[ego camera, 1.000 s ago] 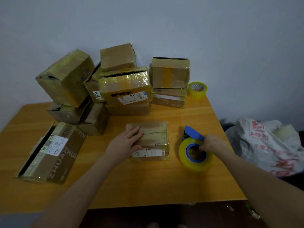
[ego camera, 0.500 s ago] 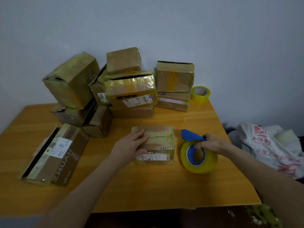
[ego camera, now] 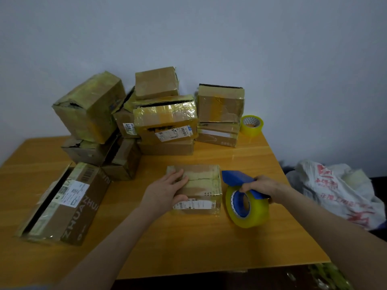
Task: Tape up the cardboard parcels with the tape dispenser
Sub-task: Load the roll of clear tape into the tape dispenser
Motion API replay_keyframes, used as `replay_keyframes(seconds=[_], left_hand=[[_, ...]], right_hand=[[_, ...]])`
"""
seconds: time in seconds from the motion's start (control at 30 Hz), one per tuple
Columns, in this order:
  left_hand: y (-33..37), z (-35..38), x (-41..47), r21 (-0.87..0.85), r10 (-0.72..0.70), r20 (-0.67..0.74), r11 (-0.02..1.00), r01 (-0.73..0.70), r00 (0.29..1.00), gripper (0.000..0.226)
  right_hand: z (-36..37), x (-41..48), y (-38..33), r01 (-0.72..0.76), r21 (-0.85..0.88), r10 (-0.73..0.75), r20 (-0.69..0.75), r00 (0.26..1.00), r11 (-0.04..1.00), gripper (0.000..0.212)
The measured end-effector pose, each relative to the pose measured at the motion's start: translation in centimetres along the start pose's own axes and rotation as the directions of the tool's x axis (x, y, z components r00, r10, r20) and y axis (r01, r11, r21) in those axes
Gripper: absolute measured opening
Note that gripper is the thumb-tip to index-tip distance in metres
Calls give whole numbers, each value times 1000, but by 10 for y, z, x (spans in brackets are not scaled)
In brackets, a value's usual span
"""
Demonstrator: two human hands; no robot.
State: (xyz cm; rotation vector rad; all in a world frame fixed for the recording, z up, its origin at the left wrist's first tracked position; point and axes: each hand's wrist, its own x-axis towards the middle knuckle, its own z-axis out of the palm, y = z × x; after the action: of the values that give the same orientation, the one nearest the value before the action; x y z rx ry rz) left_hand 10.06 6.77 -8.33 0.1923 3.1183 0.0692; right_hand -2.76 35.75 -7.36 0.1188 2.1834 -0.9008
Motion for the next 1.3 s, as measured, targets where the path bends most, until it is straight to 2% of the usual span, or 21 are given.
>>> replay_keyframes(seconds=[0.1, 0.2, 0.3, 0.5, 0.63, 0.77, 0.83, 0.9, 0.93, 1.0, 1.03, 1.07, 1.1, 1.13, 1.17, 1.23, 1.3], left_hand=[[-1, 0, -1, 8, 2, -4, 1000, -2, 1000, 67], [-1, -1, -1, -49, -5, -14, 999, 5, 1000, 68], [1, 0, -3, -154, -23, -50, 988, 15, 998, 68], [1, 3, -4, -260, -84, -83, 964, 60, 993, 69], [-1, 5, -3, -308, -99, -71, 949, 73, 993, 70], [-2, 7, -5, -313, -75, -93, 949, 42, 993, 68], [-2, 6, -6, -318, -61, -75, 948, 34, 995, 61], [-1, -3, -6, -405, -100, -33, 911, 78, 994, 44], [0, -9, -5, -501, -150, -18, 857, 121, 988, 38], [4, -22, 0, -700, -328, -77, 691, 183, 941, 36], [6, -30, 4, -800, -447, -93, 566, 201, 890, 36], [7, -38, 8, -895, -542, -36, 391, 214, 840, 36], [9, -46, 14, -959, -574, 99, 163, 232, 813, 37], [10, -53, 19, -961, -530, 262, -66, 268, 807, 37], [11, -59, 22, -917, -447, 399, -226, 330, 801, 39], [13, -63, 26, -822, -294, 547, -365, 437, 784, 43], [12, -63, 28, -773, -218, 586, -440, 457, 781, 37]], right_hand=[[-24, -14, -14, 122, -28, -124, -70, 990, 992, 49], [-62, -40, -40, 272, -88, -281, -124, 952, 958, 53], [-75, -66, -72, 405, -153, -417, -59, 907, 901, 56], [-37, -86, -124, 599, -155, -596, 70, 800, 786, 49], [-11, -78, -133, 645, -207, -625, 162, 764, 735, 52], [-3, -66, -126, 665, -179, -635, 201, 746, 725, 58], [-6, -64, -125, 674, -179, -639, 220, 738, 717, 58], [-8, -62, -123, 680, -186, -640, 233, 732, 710, 57], [-9, -61, -122, 682, -187, -642, 236, 730, 707, 57], [-8, -59, -120, 684, -187, -642, 242, 728, 705, 56], [-8, -58, -120, 684, -184, -641, 243, 728, 706, 57], [-8, -57, -120, 681, -178, -640, 241, 730, 710, 57], [-9, -56, -120, 678, -171, -639, 237, 732, 714, 57], [-9, -56, -119, 677, -169, -638, 236, 733, 716, 57], [-10, -55, -119, 679, -169, -638, 238, 732, 715, 58], [-11, -55, -118, 681, -168, -638, 246, 729, 713, 58], [-12, -55, -118, 683, -169, -639, 251, 727, 710, 58]])
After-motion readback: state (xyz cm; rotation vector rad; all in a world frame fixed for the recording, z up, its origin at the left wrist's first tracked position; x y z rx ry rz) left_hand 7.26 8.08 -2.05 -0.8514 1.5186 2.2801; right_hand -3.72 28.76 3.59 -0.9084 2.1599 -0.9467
